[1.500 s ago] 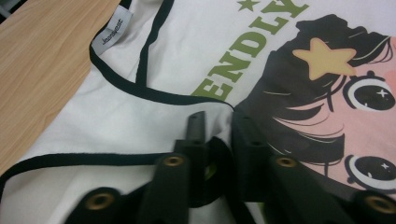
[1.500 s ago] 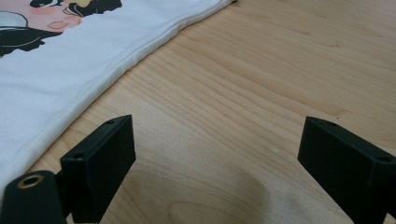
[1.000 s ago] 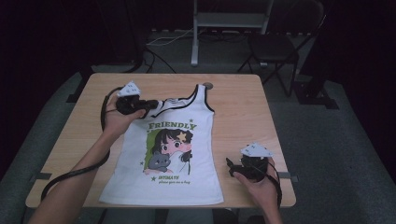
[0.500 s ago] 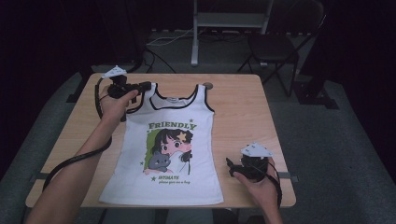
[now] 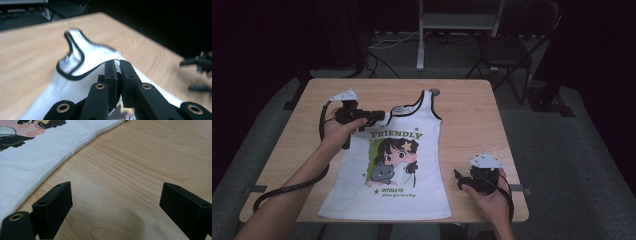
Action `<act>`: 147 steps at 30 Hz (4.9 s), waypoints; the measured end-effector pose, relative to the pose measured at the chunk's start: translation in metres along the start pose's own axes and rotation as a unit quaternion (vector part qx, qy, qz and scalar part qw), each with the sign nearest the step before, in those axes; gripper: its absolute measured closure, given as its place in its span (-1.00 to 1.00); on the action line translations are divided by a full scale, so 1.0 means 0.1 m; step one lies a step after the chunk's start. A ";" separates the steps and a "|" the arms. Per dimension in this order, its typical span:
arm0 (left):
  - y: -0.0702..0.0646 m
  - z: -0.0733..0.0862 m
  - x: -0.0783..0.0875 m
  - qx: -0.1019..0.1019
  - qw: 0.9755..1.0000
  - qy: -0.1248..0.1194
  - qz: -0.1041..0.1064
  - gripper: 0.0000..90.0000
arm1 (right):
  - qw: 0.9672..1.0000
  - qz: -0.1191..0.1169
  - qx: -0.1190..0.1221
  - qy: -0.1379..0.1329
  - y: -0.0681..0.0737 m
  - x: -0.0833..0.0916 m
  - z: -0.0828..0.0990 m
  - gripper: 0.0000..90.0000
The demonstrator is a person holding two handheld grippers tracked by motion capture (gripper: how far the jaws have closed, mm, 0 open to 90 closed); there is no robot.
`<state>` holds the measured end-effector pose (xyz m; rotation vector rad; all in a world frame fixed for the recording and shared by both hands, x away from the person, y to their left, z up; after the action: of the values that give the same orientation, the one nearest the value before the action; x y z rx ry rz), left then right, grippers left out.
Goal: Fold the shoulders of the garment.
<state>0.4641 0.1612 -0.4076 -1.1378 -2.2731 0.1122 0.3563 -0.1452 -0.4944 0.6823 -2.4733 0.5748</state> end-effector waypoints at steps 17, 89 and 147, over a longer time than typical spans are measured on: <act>0.13 0.79 -0.07 -0.102 0.989 0.101 -0.033 0.82 | 1.000 0.003 0.001 0.002 0.00 0.00 0.00 -0.77; 0.24 0.87 -0.14 -0.099 0.977 0.159 -0.106 -0.16 | 1.000 0.002 0.003 0.005 0.01 -0.01 0.00 -0.77; 0.42 0.77 0.62 -0.020 0.990 0.045 -0.132 -0.51 | 1.000 0.003 0.005 0.009 0.02 -0.01 0.00 -0.77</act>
<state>0.4244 0.2483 -0.4556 -0.8333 -2.3294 -0.0874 0.3563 -0.1436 -0.4961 0.6717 -2.4589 0.5925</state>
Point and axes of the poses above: each handheld gripper's, and its own axes: x roughly backward along the jaws, z roughly out of its underside, y roughly to its left, the point moved 9 cm from there along -x, roughly forward along the jaws, and after that the axes turned 10 degrees about x, right-handed, at the moved point
